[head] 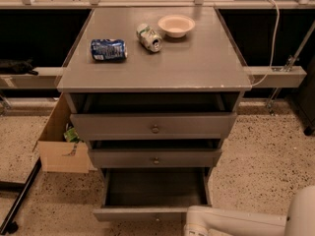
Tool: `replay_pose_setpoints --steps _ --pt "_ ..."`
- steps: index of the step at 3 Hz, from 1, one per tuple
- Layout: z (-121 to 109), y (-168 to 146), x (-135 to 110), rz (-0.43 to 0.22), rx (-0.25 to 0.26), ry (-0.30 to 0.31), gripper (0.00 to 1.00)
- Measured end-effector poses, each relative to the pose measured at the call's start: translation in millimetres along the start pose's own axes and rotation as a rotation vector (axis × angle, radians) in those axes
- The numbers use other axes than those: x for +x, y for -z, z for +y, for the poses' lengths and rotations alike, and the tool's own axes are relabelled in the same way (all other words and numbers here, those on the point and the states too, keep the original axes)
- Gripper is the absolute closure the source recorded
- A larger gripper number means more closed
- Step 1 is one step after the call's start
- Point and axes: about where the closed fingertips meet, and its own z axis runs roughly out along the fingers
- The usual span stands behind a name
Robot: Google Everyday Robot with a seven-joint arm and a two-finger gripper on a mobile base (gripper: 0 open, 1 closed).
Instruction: Close bottom drawer
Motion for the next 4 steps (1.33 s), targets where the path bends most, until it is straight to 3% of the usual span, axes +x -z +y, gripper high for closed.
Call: replay_pose_setpoints --steps 1,2,3,4 --pt "0 0 0 0.000 0.000 0.000 0.32" --pt "-1 0 0 0.000 -0.001 0.000 0.09" --pt "4 -9 -2 -0.006 0.015 -0.011 0.00" --pt "10 -18 -5 -0.008 0.031 -0.023 0.00"
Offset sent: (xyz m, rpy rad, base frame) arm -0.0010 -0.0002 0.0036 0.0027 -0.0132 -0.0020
